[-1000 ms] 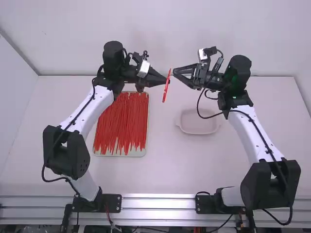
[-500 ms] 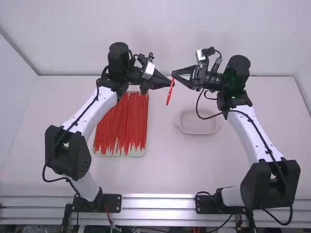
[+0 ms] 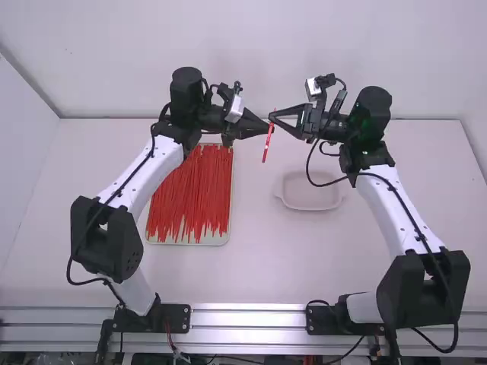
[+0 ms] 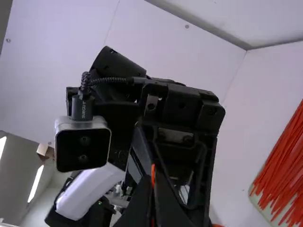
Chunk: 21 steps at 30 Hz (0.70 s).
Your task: Fasten the cable tie
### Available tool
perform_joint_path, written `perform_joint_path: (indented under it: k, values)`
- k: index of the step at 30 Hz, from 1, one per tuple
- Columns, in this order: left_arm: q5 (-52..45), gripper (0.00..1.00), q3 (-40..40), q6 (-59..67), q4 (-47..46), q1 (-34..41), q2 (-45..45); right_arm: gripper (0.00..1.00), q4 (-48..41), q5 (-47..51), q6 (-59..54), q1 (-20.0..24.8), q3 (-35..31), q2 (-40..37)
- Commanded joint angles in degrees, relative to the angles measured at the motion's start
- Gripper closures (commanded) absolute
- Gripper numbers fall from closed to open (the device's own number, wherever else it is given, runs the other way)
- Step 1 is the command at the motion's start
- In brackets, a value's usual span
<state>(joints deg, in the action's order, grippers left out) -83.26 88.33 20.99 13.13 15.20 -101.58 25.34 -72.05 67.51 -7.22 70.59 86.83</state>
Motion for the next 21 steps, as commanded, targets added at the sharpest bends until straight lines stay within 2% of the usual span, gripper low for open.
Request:
perform_joint_path:
  k: [1, 4, 8, 10, 16, 21]
  values:
    - [0.33, 0.98, 0.42, 0.35, 0.42, 0.07, 1.07, 1.0, 0.11, -1.03, -0.48, 0.11, 0.66, 0.09]
    - [0.42, 0.98, 0.42, 0.57, -0.72, 0.2, 1.07, 1.0, 0.46, -1.03, -0.39, 0.11, 0.66, 0.09]
    - [2.56, 0.98, 0.42, 3.8, -6.6, -0.02, 1.07, 1.0, 2.69, -1.2, 0.66, 0.11, 0.66, 0.09]
    - [4.87, 0.98, 0.39, 7.43, -12.81, 0.09, 1.07, 1.0, 5.27, -1.42, 2.21, 0.11, 0.66, 0.09]
    - [5.07, 0.98, 0.39, 15.23, -24.02, 0.35, 1.07, 1.0, 11.28, -1.66, 6.14, 0.66, 0.66, 0.09]
    - [9.38, 0.98, -0.04, 20.26, -33.88, 0.33, 1.07, 1.0, 15.32, -1.66, 8.76, 1.86, 0.66, 0.09]
